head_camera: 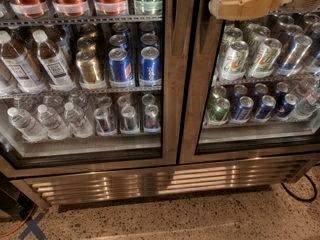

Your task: Open right fridge door

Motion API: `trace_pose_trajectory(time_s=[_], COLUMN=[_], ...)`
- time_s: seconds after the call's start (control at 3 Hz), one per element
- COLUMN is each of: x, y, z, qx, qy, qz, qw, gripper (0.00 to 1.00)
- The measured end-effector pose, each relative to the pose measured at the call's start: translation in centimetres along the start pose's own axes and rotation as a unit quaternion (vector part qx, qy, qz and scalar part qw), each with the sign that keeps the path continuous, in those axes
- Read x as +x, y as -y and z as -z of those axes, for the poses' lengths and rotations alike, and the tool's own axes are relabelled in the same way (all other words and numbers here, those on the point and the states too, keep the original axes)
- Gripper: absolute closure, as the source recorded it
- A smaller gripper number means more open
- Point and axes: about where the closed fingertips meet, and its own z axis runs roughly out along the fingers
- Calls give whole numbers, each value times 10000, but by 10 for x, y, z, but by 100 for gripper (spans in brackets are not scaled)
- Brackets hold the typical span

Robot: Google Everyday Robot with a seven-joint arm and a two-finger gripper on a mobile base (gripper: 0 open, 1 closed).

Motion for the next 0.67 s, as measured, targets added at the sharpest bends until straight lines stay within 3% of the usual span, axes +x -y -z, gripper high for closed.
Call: trace_pose_trajectory(time_s=[0.67], x=[0], y=[0], z=[0], qx=[0], qy=[0], qz=[0], qw=[10000], gripper=[90])
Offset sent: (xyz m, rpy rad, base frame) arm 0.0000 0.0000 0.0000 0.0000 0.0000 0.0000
